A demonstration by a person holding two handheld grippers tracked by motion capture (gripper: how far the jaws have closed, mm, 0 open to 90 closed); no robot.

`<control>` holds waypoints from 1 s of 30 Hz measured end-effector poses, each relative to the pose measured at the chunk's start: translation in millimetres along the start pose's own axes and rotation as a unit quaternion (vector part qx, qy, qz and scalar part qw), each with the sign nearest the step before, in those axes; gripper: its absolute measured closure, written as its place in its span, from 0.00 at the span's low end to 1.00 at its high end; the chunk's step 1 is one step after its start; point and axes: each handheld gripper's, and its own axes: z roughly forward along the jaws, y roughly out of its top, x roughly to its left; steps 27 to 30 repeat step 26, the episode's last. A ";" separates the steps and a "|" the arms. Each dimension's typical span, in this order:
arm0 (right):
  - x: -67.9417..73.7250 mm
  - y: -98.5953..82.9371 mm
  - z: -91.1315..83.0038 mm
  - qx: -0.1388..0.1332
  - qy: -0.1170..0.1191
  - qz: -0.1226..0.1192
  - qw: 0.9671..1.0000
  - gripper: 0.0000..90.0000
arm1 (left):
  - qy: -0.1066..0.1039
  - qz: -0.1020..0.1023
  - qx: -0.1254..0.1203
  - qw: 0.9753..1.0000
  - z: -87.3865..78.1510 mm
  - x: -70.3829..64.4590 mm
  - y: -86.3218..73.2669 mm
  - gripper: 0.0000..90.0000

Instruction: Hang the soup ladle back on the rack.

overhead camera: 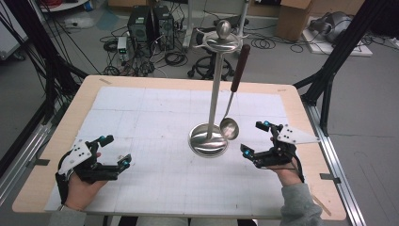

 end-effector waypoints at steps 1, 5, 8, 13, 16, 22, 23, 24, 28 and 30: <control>-1.0 -2.6 -0.8 0.002 -0.006 -0.001 1.000 0.00 | 0.000 0.000 0.001 1.000 0.0 0.0 0.0 0.03; -3.1 -14.7 -4.2 0.013 -0.017 0.009 1.000 0.00 | -0.002 0.001 0.002 1.000 0.5 -0.2 0.0 0.03; -4.6 -20.3 -7.9 0.013 -0.029 0.012 0.999 0.00 | -0.002 -0.003 0.004 1.000 0.8 -0.2 -0.2 0.03; -10.7 -31.5 -18.4 -0.006 -0.049 0.048 0.998 0.00 | -0.005 -0.003 0.007 1.000 1.8 -0.4 -0.5 0.03; -12.7 -39.7 -24.2 -0.007 -0.056 0.060 0.997 0.00 | -0.006 -0.003 0.005 1.000 2.2 -0.5 -0.3 0.03; -12.8 -48.4 -34.8 -0.006 -0.073 0.073 0.995 0.00 | -0.007 -0.001 0.007 1.000 2.5 -0.6 -0.3 0.03; -12.9 -48.3 -36.5 -0.010 -0.076 0.075 0.994 0.00 | -0.008 0.000 0.008 1.000 2.6 -0.5 -0.2 0.03; -13.3 -48.2 -37.3 -0.013 -0.075 0.073 0.994 0.00 | -0.008 0.000 0.008 1.000 2.8 -0.5 -0.3 0.03; -13.3 -47.9 -38.6 -0.017 -0.078 0.077 0.994 0.00 | -0.006 -0.003 0.008 1.000 3.8 -0.7 -0.8 0.03; -13.3 -47.9 -38.6 -0.017 -0.078 0.077 0.994 0.00 | -0.006 -0.003 0.008 1.000 3.8 -0.7 -0.8 0.03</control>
